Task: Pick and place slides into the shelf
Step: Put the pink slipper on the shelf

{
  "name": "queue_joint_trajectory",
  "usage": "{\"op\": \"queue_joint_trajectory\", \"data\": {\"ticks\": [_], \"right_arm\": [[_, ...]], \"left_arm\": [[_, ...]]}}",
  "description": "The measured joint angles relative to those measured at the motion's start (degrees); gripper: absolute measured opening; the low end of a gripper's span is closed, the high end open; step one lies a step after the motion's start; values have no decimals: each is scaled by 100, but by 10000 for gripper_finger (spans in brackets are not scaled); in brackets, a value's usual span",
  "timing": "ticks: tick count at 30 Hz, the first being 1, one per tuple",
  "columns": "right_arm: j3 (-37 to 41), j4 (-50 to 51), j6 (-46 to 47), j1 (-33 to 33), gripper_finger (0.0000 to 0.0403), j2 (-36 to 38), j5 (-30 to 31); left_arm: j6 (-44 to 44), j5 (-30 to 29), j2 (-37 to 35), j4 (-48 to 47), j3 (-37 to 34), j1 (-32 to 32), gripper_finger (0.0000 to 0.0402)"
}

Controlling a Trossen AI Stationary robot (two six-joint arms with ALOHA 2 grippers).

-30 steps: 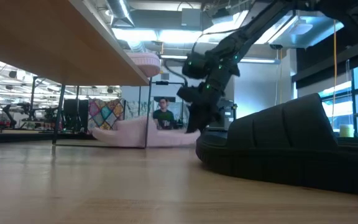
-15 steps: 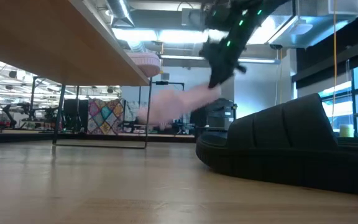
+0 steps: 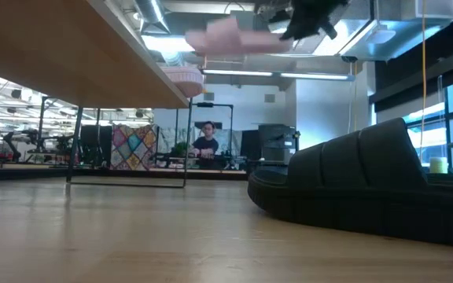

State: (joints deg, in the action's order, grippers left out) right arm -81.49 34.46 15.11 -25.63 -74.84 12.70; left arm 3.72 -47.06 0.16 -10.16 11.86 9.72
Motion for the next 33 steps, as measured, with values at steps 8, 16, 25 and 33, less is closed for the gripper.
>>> {"op": "queue_joint_trajectory", "data": {"ticks": [8,16,25,33], "right_arm": [[-7,304,1722,403,44,94,-1419],[-4,333,3189,1519,45,-268,-1433],[-4,-197,4268,2735,45,-720,-898],[-4,-1193,4883,3292,45,-1581,-791]], "left_arm": [[249,-19,0,38,0,0,217],[287,-90,0,82,0,0,217],[587,-448,0,86,0,0,217],[589,-444,0,86,0,-1,217]]}}
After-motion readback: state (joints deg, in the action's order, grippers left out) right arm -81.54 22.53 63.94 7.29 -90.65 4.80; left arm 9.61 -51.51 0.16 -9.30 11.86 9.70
